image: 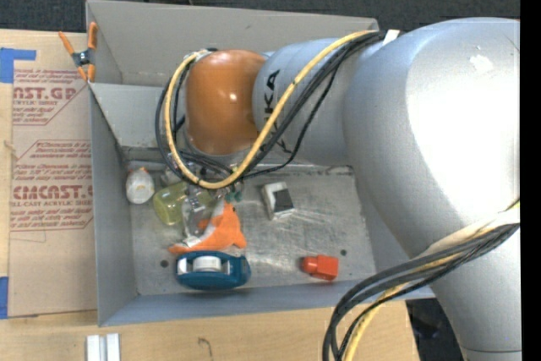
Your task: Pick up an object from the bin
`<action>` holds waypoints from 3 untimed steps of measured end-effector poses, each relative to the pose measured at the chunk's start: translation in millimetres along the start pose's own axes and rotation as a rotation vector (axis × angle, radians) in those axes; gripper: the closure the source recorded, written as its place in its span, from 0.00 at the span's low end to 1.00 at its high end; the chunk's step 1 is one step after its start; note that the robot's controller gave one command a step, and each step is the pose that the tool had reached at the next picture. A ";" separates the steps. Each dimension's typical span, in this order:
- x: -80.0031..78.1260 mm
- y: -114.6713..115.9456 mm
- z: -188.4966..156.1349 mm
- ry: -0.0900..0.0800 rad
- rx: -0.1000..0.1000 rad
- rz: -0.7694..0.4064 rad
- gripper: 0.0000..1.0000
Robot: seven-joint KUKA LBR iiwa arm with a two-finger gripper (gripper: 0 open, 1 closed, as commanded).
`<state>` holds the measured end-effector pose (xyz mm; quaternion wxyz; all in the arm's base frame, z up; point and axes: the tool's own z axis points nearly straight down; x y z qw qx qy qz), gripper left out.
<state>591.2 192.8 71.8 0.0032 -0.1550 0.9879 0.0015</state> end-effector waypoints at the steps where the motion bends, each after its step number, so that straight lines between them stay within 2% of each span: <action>1: 0.0 0.0 0.0 0.000 0.000 0.000 1.00; 2: 28.4 28.7 -145.2 -0.002 0.001 -0.277 1.00; 3: 29.2 28.3 -141.4 0.003 -0.001 -0.275 1.00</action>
Offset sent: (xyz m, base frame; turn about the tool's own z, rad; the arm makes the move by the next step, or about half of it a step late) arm -0.0376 0.0162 0.1410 -0.2748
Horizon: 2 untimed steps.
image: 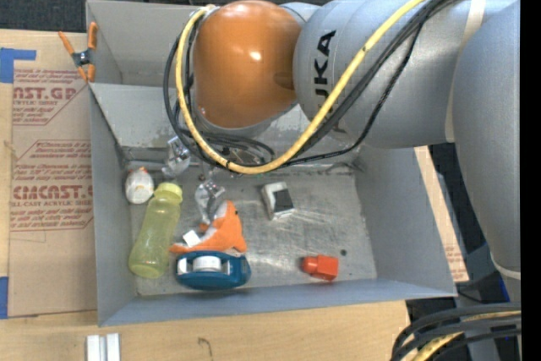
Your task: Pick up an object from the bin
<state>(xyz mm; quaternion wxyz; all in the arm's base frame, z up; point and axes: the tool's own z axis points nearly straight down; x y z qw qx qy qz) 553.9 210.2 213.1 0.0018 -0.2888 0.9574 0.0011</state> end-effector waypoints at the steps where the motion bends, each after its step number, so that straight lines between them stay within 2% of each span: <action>1: -4.1 9.3 55.1 -0.001 0.002 -0.149 0.00; 2: -12.4 23.8 129.5 -0.001 0.003 -0.365 1.00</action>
Offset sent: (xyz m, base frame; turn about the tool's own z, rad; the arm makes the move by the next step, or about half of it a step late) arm 0.0000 0.0000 0.0000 0.0000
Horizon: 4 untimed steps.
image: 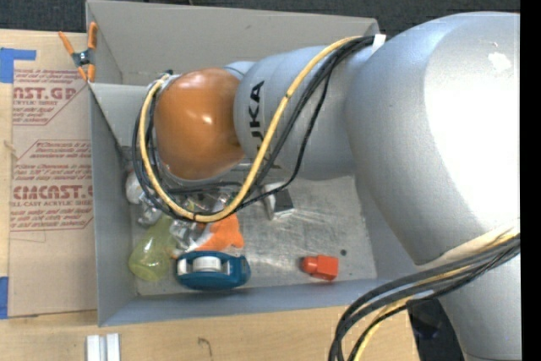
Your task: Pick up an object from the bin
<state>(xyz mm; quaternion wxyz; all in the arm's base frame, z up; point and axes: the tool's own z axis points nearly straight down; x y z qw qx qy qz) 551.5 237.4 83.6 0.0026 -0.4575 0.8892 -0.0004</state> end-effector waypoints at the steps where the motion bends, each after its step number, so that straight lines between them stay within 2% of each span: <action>1: 0.0 0.0 0.0 0.000 0.000 0.000 1.00; 2: 0.2 -0.1 -1.2 0.000 -0.001 -0.002 1.00; 3: -2.2 -35.0 -35.4 -0.004 -0.001 0.100 1.00; 4: 8.3 -22.1 -4.1 0.000 -0.002 0.053 1.00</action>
Offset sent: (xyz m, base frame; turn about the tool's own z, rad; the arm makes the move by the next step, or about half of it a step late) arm 0.0272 -0.0102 0.1022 -0.0233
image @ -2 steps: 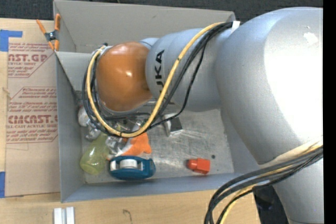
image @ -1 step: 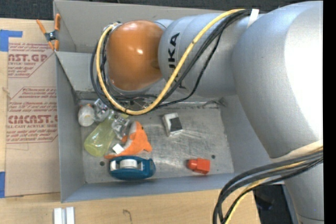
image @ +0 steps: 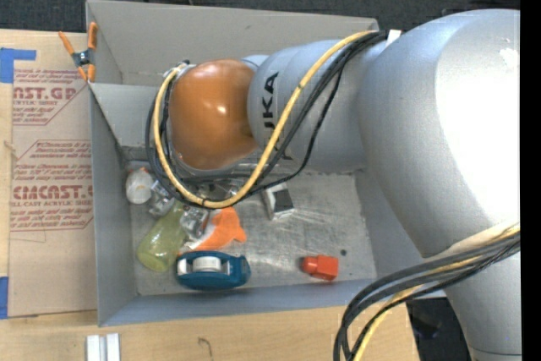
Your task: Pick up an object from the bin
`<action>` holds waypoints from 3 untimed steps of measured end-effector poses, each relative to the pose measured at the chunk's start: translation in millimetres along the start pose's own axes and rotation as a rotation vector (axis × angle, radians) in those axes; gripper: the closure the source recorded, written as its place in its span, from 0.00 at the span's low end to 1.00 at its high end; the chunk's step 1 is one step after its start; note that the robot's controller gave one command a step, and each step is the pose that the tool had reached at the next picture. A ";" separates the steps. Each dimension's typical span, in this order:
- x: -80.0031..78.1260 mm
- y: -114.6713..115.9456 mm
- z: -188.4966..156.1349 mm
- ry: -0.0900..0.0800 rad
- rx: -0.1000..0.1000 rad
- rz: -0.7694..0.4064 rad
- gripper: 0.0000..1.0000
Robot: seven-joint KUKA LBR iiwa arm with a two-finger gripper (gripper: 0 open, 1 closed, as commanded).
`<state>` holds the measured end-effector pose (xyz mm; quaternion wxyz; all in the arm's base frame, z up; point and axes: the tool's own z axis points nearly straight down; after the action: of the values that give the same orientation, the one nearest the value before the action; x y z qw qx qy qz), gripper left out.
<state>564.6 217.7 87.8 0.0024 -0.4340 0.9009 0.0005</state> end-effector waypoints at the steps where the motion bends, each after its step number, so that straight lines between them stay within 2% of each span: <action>1: -1.3 -0.5 -2.9 0.001 -0.003 -0.033 1.00; 3: -1.2 -0.4 -2.8 0.001 -0.003 -0.033 1.00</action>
Offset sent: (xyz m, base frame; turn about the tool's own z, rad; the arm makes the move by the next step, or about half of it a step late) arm 0.0000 0.0000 0.0000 0.0000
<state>565.7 218.4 90.6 0.0010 -0.4486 0.8937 0.0016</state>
